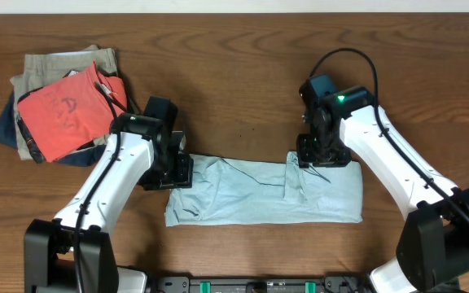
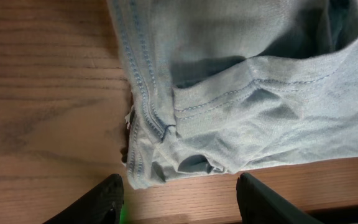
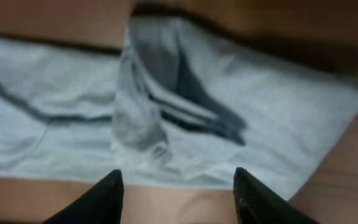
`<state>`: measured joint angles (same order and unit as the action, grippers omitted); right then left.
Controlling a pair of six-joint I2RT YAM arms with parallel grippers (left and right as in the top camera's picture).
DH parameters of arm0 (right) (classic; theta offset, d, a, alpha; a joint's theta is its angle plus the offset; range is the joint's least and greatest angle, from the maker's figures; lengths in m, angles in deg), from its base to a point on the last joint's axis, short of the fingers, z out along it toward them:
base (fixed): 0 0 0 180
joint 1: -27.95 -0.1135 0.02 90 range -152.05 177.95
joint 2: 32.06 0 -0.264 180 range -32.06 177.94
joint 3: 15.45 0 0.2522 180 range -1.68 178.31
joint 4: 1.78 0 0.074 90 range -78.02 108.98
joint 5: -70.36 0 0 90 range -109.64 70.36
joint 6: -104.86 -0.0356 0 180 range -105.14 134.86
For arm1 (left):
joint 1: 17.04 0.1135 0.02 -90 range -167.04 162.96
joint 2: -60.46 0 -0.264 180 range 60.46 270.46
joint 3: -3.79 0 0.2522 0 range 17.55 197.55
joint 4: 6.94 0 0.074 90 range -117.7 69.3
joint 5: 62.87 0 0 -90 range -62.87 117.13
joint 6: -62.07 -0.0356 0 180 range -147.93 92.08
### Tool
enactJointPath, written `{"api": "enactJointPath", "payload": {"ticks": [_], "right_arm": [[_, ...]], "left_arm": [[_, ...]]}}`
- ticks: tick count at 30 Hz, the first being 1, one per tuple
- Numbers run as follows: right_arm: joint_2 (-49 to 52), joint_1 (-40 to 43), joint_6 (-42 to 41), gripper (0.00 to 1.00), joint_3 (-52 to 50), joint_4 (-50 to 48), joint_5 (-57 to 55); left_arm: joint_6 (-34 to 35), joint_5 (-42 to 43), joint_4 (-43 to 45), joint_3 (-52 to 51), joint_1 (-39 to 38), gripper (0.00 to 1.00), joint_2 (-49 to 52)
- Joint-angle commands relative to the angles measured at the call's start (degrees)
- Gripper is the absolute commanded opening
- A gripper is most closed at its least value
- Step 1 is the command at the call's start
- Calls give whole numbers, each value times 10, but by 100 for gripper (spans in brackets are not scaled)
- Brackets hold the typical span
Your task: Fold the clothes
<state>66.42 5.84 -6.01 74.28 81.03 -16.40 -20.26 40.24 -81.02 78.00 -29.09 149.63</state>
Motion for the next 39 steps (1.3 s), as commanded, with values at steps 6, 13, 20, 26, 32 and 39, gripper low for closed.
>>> {"api": "enactJointPath", "payload": {"ticks": [6,13,20,26,32,39], "right_arm": [[2,-4,-12,49,-70,-87,-54],[2,-5,-8,39,-150,-158,-4],[-3,-3,68,1,-149,-146,85],[-12,0,173,1,-119,-90,193],[-12,0,242,1,-107,-58,297],[-12,-1,278,2,-107,-52,347]], "left_arm": [[-1,-7,-2,-2,2,61,3],[-1,-7,-2,-2,2,61,3],[-1,-7,-2,-2,2,61,3],[-1,-7,-2,-2,2,61,3],[-1,-7,-1,-2,2,61,3],[-1,-7,-2,-2,2,61,3]]}}
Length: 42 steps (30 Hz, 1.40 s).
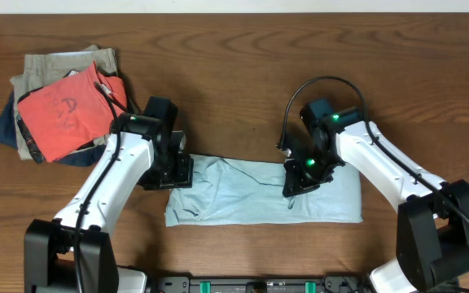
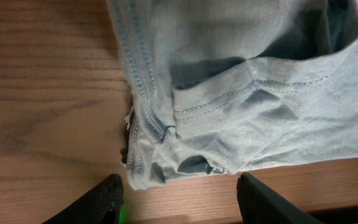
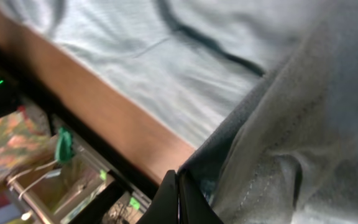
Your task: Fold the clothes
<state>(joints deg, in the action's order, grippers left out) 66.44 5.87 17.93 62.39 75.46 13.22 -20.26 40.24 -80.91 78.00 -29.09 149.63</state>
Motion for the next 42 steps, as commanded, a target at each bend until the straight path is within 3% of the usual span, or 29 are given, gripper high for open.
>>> {"api": "enactJointPath", "payload": {"ticks": [1,4,5,7,9,14,20,25,32,42], "right_arm": [[-12,-1,39,2,12,5,51],[-12,-7,39,2,12,7,51],[-12,-8,39,6,12,7,50],[-12,-9,39,42,12,6,44],[-12,-8,39,49,12,6,32],[-14,-7,31,48,12,7,6],[-31,10,-49,42,33,19,-110],[-75,42,-121,45,44,21,-191],[-110,87,-122,49,44,34,-194],[-110,97,-122,48,44,42,-194]], "left_arm": [[-1,-7,-3,-2,2,61,3],[-1,-7,-3,-2,2,61,3],[-1,-7,-3,-2,2,61,3],[-1,-7,-3,-2,2,61,3],[-1,-7,-3,-2,2,67,3],[-1,-7,-3,-2,2,70,3],[-1,-7,0,-2,2,79,3],[-3,-7,16,-5,2,84,9],[-3,-7,53,-33,2,85,23],[8,-7,194,-141,2,85,42]]}}
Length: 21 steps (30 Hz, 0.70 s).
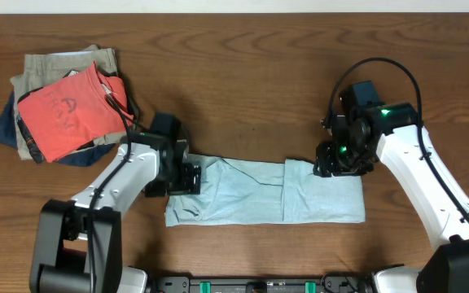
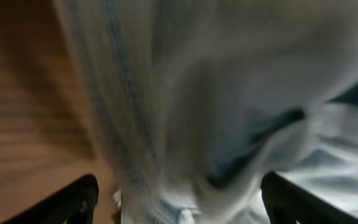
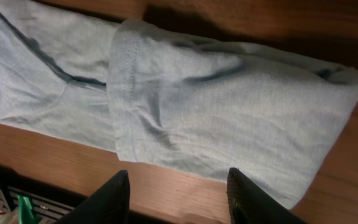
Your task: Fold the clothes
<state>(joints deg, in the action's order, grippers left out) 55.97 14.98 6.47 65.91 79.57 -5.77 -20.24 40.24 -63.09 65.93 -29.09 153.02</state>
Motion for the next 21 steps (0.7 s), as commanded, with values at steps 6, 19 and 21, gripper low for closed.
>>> {"api": "enactJointPath", "payload": {"ticks": [6,19,21], "right_arm": [[-5,6,-8,48,9,2,-4],[-5,24,-10,47,9,21,-91],[-5,39,-13,47,9,30,-116]], "left_arm": [[16,48,65,-56,2,65,18],[32,-30,0,9,35,10,5],[41,-79,-43,43,58,11,-1]]}}
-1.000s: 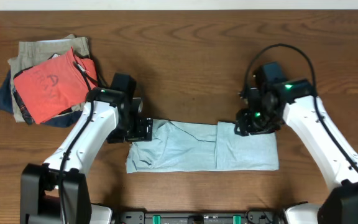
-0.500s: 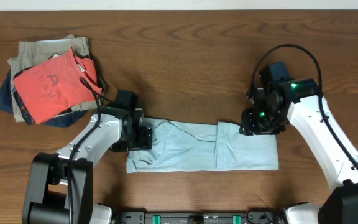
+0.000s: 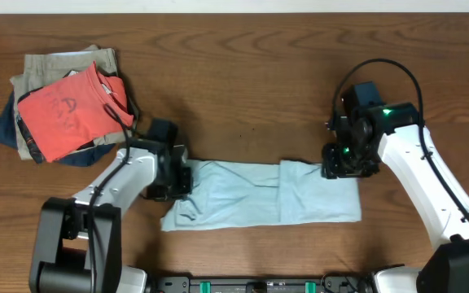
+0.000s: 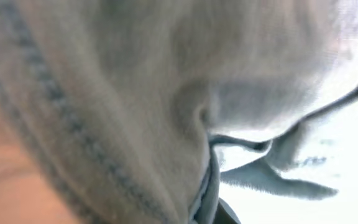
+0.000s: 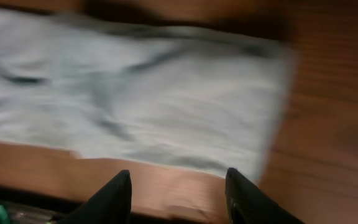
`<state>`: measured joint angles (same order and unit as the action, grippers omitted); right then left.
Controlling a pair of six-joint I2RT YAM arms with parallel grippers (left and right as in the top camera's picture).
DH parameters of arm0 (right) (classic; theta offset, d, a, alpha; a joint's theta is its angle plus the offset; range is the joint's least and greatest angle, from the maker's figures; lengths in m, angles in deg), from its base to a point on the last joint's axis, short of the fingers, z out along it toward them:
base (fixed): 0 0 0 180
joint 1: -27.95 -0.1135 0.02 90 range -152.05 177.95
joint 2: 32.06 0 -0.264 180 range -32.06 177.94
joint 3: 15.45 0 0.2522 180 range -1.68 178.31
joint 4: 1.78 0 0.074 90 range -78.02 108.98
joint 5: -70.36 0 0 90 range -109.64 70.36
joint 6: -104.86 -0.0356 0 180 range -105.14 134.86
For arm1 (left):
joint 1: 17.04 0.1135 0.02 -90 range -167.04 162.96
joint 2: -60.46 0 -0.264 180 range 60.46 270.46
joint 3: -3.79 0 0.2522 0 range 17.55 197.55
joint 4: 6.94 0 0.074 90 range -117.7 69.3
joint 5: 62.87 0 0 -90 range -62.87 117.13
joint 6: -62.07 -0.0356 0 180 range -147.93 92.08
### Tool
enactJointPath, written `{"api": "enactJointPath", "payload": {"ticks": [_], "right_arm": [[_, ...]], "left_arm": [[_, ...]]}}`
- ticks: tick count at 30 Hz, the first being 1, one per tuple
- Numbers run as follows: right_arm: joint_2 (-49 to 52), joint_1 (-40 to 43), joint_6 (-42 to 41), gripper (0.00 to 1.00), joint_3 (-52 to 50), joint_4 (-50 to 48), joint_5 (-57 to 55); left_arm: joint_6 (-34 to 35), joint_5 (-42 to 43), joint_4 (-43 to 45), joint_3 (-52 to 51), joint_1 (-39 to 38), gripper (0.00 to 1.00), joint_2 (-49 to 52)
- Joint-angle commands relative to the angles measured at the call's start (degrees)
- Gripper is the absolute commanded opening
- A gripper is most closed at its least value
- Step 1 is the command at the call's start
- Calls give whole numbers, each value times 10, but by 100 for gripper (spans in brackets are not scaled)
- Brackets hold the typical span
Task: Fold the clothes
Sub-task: 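Grasp the strip's left end with the left gripper and fold it rightward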
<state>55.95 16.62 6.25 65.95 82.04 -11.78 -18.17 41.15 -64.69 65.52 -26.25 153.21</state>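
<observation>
A light blue garment [image 3: 259, 195] lies folded into a long strip near the table's front edge, its right part doubled over. My left gripper [image 3: 176, 177] sits on its left end. In the left wrist view the cloth [image 4: 135, 93] fills the frame and the gripper [image 4: 213, 211] is shut on a fold of it. My right gripper [image 3: 345, 160] hovers at the strip's upper right end. In the blurred right wrist view it [image 5: 179, 196] stands open, nothing between its fingers, with the garment [image 5: 135, 112] ahead.
A pile of folded clothes [image 3: 63, 110] with a red shirt on top sits at the back left of the wooden table [image 3: 243, 73]. The table's front edge runs just below the garment.
My left gripper was open over the garment's left end and is now shut on it. The strip's left end has shifted slightly. My right gripper, still open, has moved a little toward the right end.
Both grippers stood open, the left at the garment's left end, the right at a raised fold. Then the right was shut on that fold. Later the fold lay flat and the right was open at the right end. Now the left holds the left end.
</observation>
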Motion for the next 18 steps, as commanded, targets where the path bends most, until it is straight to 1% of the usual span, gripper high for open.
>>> {"api": "enactJointPath", "payload": {"ticks": [1,5,9,13,15,18], "right_arm": [[-5,34,-11,47,8,7,-64],[-5,78,-10,47,8,8,-68],[-5,119,-9,49,8,8,-68],[-5,143,2,49,8,7,-68],[-5,147,6,49,8,7,-68],[-5,147,10,49,8,5,-68]], "left_arm": [[20,-106,-50,68,43,10,-4],[24,-128,-123,144,85,9,-12],[30,-122,-176,205,88,9,-20],[32,-57,-217,237,46,9,-31],[48,-26,-224,238,7,9,-38],[75,-2,-216,238,-61,9,-40]]}}
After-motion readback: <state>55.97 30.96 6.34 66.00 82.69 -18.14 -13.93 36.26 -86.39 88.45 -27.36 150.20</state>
